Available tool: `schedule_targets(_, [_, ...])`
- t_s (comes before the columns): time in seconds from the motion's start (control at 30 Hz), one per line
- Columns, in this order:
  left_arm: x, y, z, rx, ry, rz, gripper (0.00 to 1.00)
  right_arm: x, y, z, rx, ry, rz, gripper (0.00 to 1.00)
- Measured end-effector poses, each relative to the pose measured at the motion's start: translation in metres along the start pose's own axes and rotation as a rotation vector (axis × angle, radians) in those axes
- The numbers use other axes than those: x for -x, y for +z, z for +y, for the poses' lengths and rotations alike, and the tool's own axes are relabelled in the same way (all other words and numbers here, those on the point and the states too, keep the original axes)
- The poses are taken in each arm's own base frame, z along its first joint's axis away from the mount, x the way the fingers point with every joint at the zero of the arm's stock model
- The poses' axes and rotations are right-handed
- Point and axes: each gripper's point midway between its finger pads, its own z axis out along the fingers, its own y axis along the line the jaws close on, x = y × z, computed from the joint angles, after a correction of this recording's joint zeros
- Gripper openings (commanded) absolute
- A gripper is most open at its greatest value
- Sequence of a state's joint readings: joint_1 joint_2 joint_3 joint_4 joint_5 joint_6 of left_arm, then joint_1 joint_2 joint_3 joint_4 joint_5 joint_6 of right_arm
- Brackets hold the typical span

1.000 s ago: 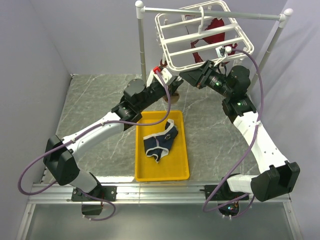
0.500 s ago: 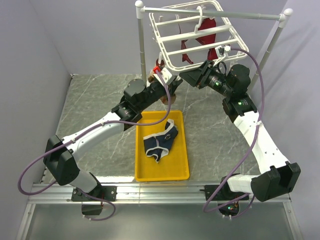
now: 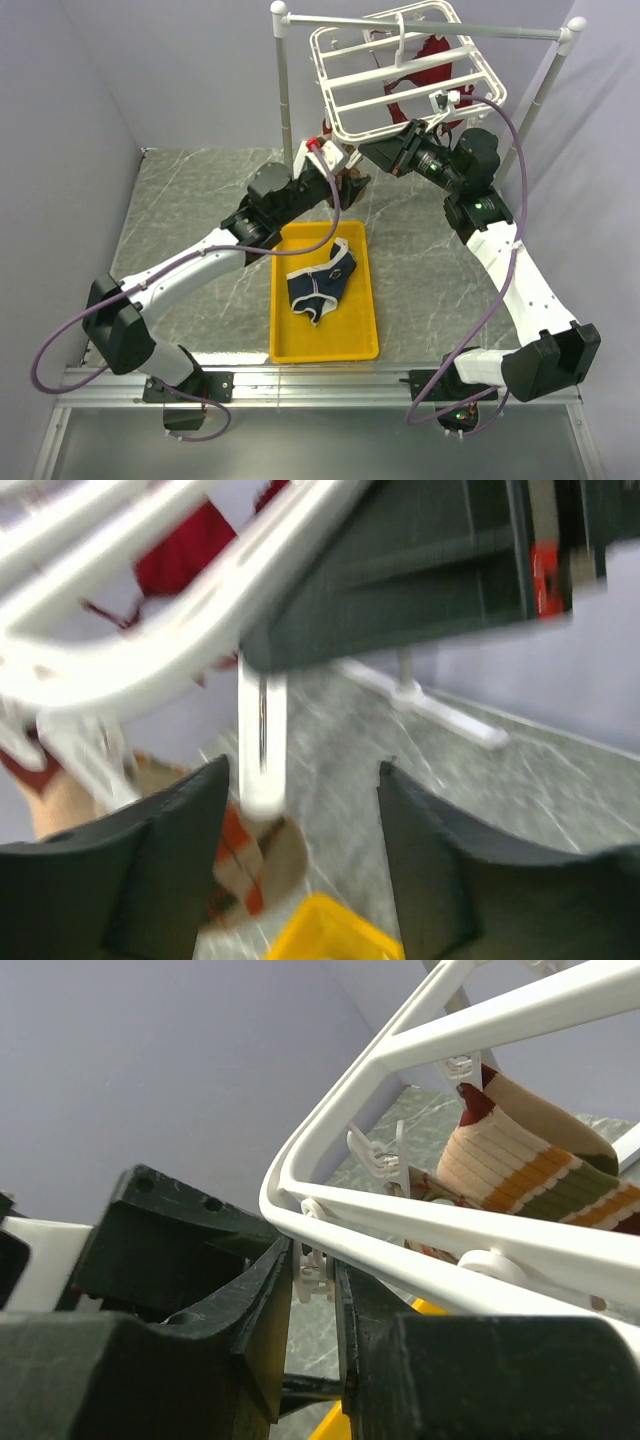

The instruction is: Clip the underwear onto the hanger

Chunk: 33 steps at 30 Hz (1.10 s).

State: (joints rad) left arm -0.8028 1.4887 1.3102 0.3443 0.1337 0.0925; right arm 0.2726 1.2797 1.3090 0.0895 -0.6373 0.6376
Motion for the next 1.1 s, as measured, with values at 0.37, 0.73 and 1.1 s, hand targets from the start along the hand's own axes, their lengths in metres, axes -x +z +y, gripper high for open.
schedule_targets(0.37, [-0.007, -0.113, 0.039, -0.060, -0.187, 0.061, 0.71, 0.000, 0.000, 0.002, 0.009, 0.005, 0.001, 0.00])
schedule_targets(0.73, [-0.167, -0.144, 0.004, -0.135, -0.482, 0.470, 0.67, 0.000, -0.001, 0.000, 0.006, 0.006, 0.003, 0.00])
schedule_targets(1.1, [-0.267, -0.185, 0.018, -0.094, -0.328, 0.900, 0.61, 0.000, -0.002, -0.001, 0.003, 0.008, 0.006, 0.00])
